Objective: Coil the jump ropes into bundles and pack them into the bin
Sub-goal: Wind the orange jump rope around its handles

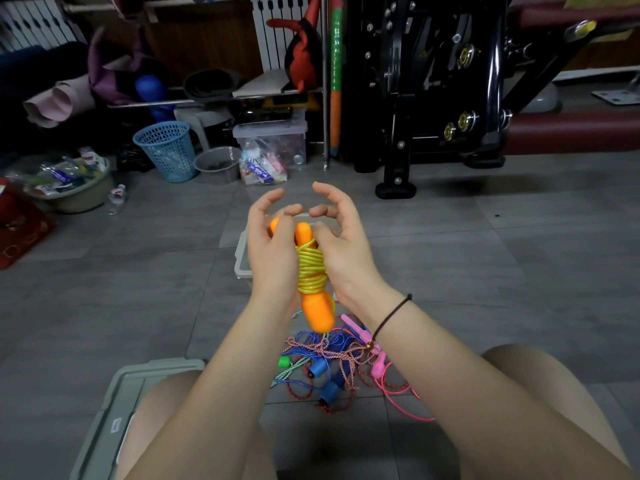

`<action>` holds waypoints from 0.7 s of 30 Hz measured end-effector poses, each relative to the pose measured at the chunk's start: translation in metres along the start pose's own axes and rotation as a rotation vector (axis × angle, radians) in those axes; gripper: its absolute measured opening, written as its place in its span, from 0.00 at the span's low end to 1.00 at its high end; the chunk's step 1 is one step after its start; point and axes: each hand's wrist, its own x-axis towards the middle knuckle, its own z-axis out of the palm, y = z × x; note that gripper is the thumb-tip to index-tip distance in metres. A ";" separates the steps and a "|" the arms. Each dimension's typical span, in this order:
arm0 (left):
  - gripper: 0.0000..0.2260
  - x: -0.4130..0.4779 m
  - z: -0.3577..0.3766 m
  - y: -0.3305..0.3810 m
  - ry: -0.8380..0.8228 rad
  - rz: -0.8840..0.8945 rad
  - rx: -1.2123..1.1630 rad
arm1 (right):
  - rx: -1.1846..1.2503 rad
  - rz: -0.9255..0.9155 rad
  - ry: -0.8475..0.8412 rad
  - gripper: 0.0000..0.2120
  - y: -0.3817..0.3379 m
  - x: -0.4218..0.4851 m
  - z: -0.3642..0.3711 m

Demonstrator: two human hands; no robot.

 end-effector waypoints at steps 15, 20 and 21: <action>0.08 0.012 -0.006 -0.002 0.077 0.054 -0.082 | 0.217 0.922 0.208 0.29 0.023 -0.020 -0.009; 0.05 0.014 -0.012 0.002 -0.113 0.372 0.437 | 0.120 0.790 0.336 0.20 0.016 -0.011 -0.028; 0.04 0.016 -0.015 0.005 -0.141 0.386 0.498 | 0.064 0.741 0.341 0.20 0.015 -0.008 -0.033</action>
